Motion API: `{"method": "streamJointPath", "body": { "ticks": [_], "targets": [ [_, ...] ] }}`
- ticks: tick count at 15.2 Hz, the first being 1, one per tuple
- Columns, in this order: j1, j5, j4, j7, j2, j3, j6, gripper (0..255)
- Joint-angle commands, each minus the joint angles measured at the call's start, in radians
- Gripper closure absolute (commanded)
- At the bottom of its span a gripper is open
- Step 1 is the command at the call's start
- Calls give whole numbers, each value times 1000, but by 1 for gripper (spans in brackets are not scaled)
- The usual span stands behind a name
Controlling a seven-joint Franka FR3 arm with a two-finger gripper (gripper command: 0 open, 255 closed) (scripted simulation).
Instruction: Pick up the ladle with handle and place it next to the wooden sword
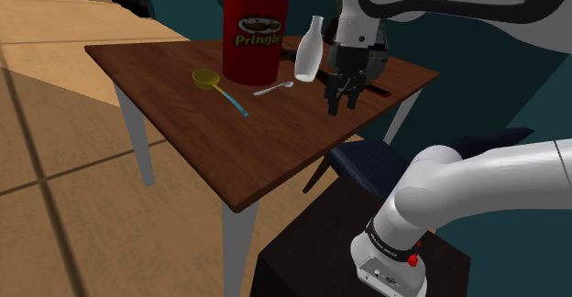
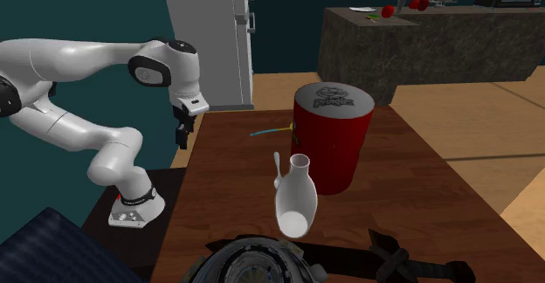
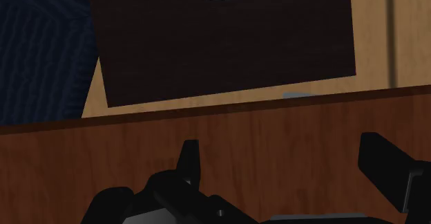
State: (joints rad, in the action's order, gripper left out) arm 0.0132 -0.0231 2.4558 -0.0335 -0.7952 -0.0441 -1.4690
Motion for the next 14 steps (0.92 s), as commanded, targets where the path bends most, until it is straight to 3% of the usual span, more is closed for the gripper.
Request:
{"method": "streamJointPath", "body": {
  "ticks": [1, 14],
  "targets": [
    [0, 0, 0, 0, 0, 0, 0, 0],
    [-54, -70, -322, -52, 499, 64, -199, 0]
  ]
}}
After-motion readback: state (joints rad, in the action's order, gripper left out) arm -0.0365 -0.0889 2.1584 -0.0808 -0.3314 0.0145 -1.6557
